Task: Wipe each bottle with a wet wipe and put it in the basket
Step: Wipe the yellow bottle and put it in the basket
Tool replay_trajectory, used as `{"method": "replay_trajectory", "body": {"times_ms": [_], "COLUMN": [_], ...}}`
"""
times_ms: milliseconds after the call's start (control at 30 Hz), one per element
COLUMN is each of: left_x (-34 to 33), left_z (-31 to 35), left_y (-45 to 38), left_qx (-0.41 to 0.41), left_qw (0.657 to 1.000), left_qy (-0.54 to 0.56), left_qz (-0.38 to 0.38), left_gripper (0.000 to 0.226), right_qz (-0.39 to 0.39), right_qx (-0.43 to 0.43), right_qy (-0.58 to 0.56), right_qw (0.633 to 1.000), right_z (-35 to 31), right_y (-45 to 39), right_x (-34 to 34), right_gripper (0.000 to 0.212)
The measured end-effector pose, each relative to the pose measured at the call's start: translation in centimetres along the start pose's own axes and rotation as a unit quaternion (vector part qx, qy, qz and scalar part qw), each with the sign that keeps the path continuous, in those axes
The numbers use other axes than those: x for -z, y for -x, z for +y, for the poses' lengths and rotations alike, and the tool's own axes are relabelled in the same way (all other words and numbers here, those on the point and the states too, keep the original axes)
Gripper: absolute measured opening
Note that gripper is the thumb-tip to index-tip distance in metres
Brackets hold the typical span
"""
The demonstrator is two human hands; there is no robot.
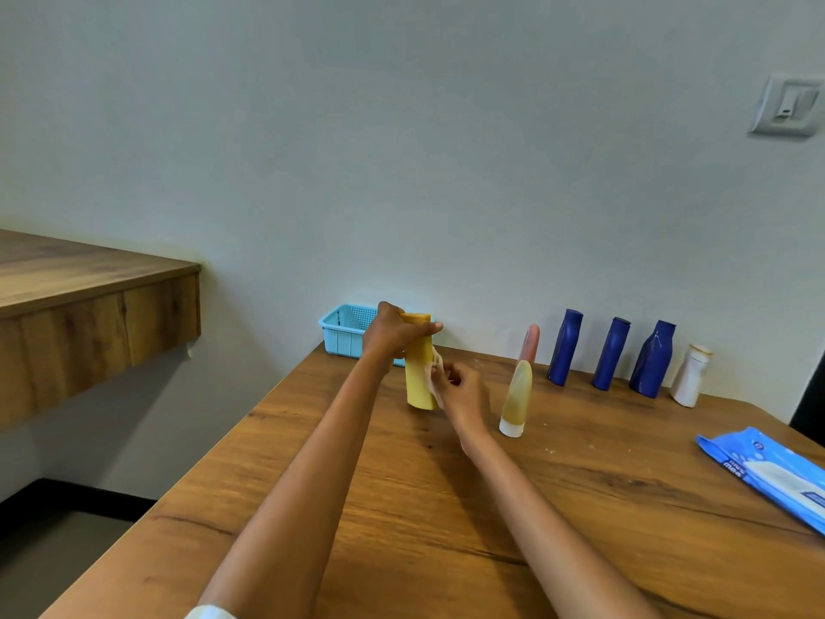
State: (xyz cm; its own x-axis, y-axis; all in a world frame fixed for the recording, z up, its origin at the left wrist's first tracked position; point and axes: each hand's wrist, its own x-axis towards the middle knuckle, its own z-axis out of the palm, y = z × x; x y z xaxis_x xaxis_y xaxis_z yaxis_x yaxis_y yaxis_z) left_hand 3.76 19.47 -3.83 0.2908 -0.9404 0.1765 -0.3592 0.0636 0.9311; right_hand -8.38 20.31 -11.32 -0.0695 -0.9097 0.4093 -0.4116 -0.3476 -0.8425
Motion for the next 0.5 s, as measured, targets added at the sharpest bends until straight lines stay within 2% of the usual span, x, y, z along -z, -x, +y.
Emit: {"method": "replay_trajectory", "body": {"times_ms": [100, 200, 367, 500], "left_x": [0.0, 0.1, 0.9, 1.1], "left_z": [0.2, 0.5, 1.2, 1.3], "left_y": [0.1, 0.1, 0.0, 0.0], "left_qx": [-0.034, -0.075, -0.08, -0.084], "left_qw": [0.998, 0.993, 0.991, 0.983], "left_qy": [-0.046, -0.084, -0.081, -0.118], "left_qz": [-0.015, -0.046, -0.073, -0.111], "left_gripper": [0.064, 0.045, 0.04, 0.034], "right_qz": [0.004, 0.023, 0.051, 0.057], "right_qx": [0.017, 0.047, 0.068, 0.046], "right_qy": [-0.02, -0.035, -0.017, -0.023], "right_qw": [1.0, 0.998, 0.996, 0.997], "right_z": [-1.3, -2.7, -3.9, -2.3], "right_y": [-0.8, -1.8, -3.0, -2.6], "right_x": [0.2, 0.6, 1.2, 1.0], "right_gripper": [0.025, 0.025, 0.023, 0.025]}}
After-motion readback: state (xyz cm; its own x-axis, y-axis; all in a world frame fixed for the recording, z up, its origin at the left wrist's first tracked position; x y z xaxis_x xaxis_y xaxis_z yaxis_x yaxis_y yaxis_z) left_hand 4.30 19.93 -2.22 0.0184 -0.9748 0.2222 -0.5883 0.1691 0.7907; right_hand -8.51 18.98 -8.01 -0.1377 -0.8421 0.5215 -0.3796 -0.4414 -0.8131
